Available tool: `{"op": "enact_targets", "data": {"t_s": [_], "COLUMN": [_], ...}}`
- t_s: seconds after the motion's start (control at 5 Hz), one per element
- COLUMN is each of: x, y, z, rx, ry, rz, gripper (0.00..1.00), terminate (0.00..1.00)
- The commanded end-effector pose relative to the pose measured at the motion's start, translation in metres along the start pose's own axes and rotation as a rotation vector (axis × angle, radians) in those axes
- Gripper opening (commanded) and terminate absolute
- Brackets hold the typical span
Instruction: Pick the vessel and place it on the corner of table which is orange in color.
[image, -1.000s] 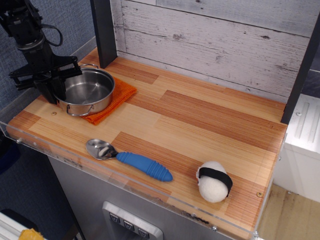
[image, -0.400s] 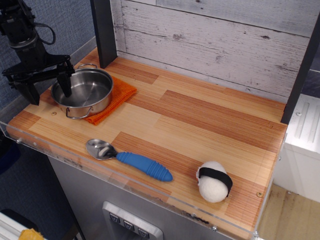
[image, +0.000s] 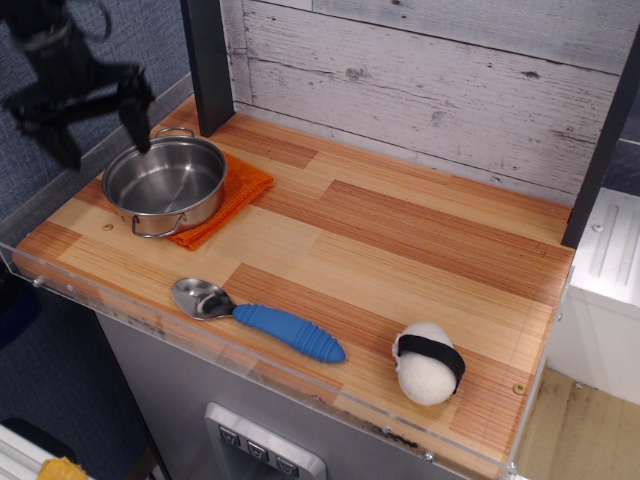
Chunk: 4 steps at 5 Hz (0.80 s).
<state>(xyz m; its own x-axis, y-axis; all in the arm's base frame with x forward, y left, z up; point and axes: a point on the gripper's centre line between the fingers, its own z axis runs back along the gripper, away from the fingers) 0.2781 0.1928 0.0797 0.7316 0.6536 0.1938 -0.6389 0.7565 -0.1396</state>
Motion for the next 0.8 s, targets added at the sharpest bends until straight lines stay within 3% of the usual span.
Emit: {"op": "enact_targets", "data": {"t_s": [0.0, 0.4, 0.6], "x": [-0.028, -0.036, -0.036], "y": [-0.031, -0.041, -0.041], "z": [0.073, 0.087, 0.087], "rx": [-0.077, -0.109, -0.109], "ry": [-0.125, -0.134, -0.134], "rz": [-0.072, -0.103, -0.103], "gripper": [1.0, 1.0, 1.0], "terminate": [0.0, 0.0, 1.0]}}
